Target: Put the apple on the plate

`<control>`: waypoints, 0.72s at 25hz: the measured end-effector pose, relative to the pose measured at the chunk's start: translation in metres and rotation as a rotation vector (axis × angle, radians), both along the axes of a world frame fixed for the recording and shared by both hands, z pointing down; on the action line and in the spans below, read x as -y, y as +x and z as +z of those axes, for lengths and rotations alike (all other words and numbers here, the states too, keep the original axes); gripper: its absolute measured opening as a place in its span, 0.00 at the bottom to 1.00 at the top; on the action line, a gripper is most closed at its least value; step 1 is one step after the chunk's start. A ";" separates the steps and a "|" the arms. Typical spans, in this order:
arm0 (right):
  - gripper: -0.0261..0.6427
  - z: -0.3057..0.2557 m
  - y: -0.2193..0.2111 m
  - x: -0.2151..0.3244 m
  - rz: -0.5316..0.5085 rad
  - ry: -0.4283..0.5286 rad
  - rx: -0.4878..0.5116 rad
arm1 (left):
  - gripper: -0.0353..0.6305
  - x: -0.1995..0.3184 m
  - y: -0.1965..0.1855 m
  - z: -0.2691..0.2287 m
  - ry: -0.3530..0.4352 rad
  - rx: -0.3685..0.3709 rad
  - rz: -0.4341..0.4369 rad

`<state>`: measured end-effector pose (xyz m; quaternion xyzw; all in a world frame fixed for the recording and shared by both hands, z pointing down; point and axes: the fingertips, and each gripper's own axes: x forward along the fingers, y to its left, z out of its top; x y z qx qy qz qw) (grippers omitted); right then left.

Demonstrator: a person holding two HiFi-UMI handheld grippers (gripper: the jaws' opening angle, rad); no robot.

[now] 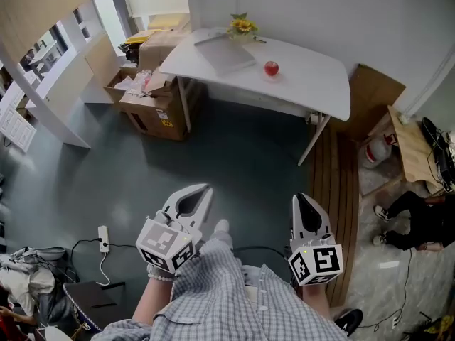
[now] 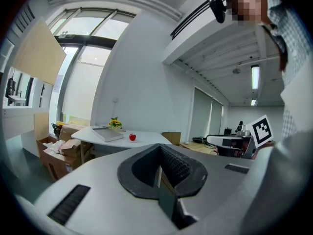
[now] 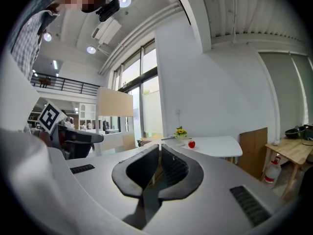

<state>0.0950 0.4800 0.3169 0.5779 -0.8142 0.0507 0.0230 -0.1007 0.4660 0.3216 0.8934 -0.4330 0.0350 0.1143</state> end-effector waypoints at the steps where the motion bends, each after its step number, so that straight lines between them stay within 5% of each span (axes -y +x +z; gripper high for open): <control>1: 0.08 0.000 0.000 0.006 0.003 -0.001 -0.006 | 0.07 0.007 0.001 0.001 -0.001 -0.001 0.006; 18: 0.08 -0.004 -0.010 0.112 0.103 -0.012 -0.016 | 0.07 0.132 0.002 0.001 -0.012 -0.011 0.132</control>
